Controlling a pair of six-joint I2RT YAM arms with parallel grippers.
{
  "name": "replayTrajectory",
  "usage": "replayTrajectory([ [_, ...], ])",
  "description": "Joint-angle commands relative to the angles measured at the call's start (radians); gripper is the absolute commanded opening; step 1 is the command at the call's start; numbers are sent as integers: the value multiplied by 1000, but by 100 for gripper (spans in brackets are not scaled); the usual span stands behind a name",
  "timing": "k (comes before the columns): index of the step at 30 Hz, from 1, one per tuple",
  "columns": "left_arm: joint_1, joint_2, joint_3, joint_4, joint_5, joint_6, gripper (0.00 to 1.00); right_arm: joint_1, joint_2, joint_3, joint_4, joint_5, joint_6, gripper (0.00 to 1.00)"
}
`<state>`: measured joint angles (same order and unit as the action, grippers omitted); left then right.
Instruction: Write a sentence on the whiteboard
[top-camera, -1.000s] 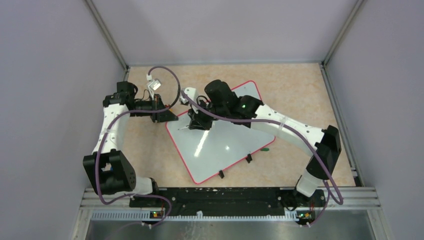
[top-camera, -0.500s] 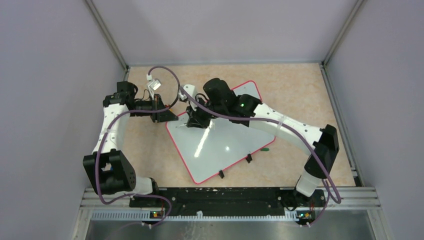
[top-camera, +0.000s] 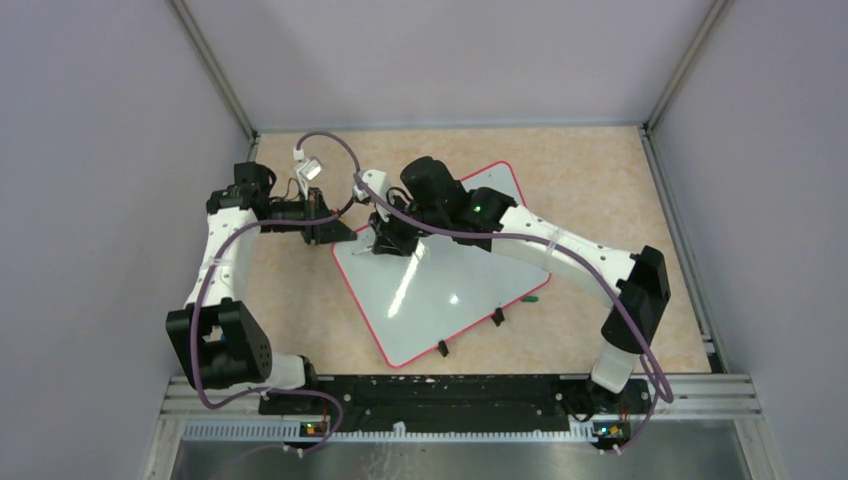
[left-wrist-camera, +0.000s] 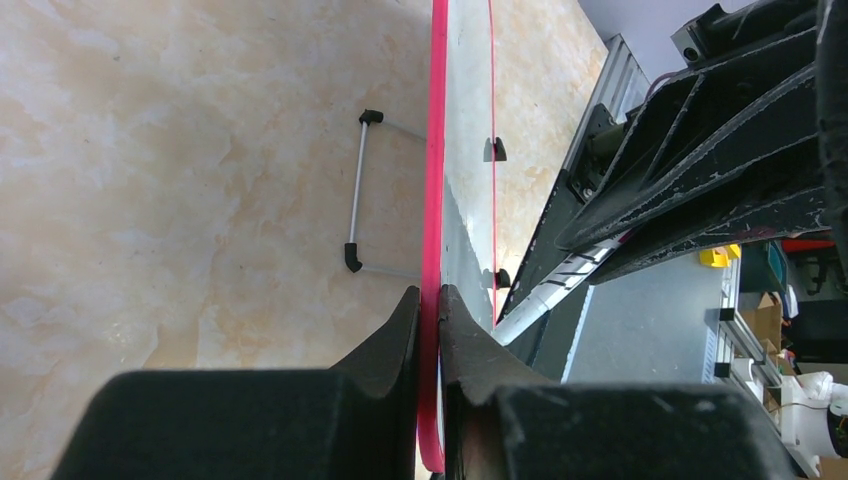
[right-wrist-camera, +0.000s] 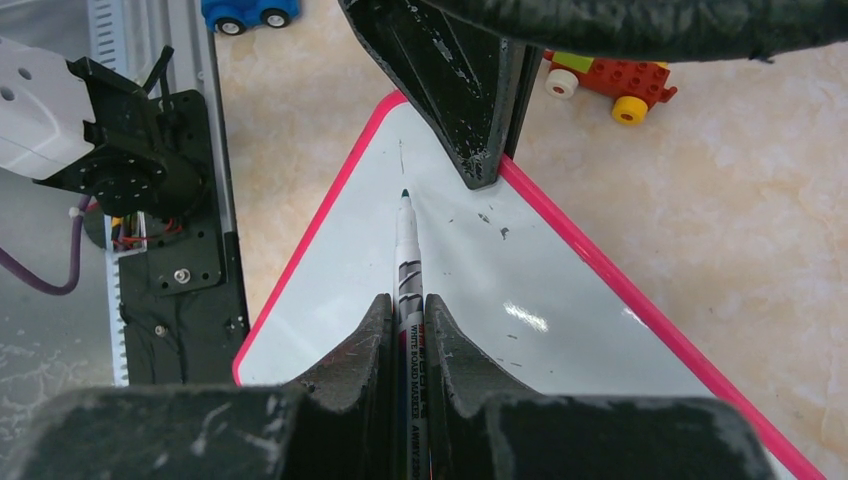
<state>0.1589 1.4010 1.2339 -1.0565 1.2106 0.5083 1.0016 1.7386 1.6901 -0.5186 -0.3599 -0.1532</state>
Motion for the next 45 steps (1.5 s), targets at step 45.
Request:
replayTrajectory([
  [45, -16, -5, -1, 31, -29, -4, 0, 42, 77, 102, -22, 68, -8, 0],
])
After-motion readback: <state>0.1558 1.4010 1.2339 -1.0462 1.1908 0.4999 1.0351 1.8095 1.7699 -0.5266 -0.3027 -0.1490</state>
